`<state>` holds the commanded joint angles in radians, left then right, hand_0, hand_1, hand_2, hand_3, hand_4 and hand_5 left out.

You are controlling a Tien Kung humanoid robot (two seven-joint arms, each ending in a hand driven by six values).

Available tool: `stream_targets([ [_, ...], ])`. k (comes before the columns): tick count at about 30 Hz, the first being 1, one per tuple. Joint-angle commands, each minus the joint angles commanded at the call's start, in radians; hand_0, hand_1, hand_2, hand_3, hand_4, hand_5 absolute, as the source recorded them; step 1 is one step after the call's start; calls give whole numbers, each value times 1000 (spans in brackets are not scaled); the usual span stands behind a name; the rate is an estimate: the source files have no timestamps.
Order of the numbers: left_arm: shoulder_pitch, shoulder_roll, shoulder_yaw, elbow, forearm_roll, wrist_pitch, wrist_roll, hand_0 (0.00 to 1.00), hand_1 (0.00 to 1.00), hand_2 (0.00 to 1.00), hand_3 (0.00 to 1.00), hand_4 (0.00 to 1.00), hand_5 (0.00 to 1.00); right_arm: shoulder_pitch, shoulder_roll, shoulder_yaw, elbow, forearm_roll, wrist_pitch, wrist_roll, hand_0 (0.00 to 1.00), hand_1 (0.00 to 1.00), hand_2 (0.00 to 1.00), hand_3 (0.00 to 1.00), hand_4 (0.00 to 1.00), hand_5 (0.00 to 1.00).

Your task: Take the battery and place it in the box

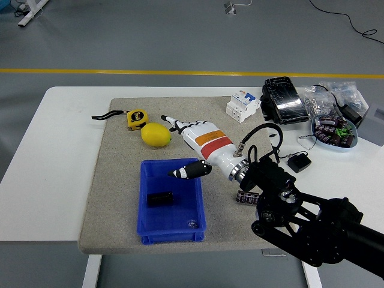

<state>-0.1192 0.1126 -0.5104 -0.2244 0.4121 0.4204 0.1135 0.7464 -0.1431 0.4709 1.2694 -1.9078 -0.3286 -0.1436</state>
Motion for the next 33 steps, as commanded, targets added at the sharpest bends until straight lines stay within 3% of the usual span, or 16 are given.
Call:
stream_targets([
  [10, -3, -2, 0, 4, 0, 0, 0, 558, 520, 570, 573, 629, 564, -131, -157, 134, 158, -71, 71, 58, 564, 614, 684, 767, 998, 361],
  [11, -3, -3, -2, 4, 3, 0, 2, 558, 520, 570, 573, 629, 564, -144, -167, 146, 166, -83, 79, 68, 564, 614, 684, 767, 998, 361],
  [12, -2, -3, 0, 4, -2, 1, 1, 559, 524, 569, 570, 628, 564, -168, -183, 166, 176, -102, 95, 84, 558, 598, 640, 707, 998, 319],
  [16, 3, -6, 2, 4, -9, 3, 3, 559, 524, 569, 570, 628, 564, -230, -214, 207, 177, -116, 112, 104, 558, 598, 640, 707, 998, 319],
  [26, 6, -12, -14, 2, 27, 0, 24, 561, 534, 574, 570, 625, 566, -335, -213, 216, 67, -54, 73, 111, 572, 593, 636, 708, 998, 300],
  [33, -1, -14, -4, 1, 20, -3, 24, 563, 538, 575, 570, 624, 568, -338, -211, 197, 15, -24, 56, 102, 572, 588, 625, 682, 998, 301],
])
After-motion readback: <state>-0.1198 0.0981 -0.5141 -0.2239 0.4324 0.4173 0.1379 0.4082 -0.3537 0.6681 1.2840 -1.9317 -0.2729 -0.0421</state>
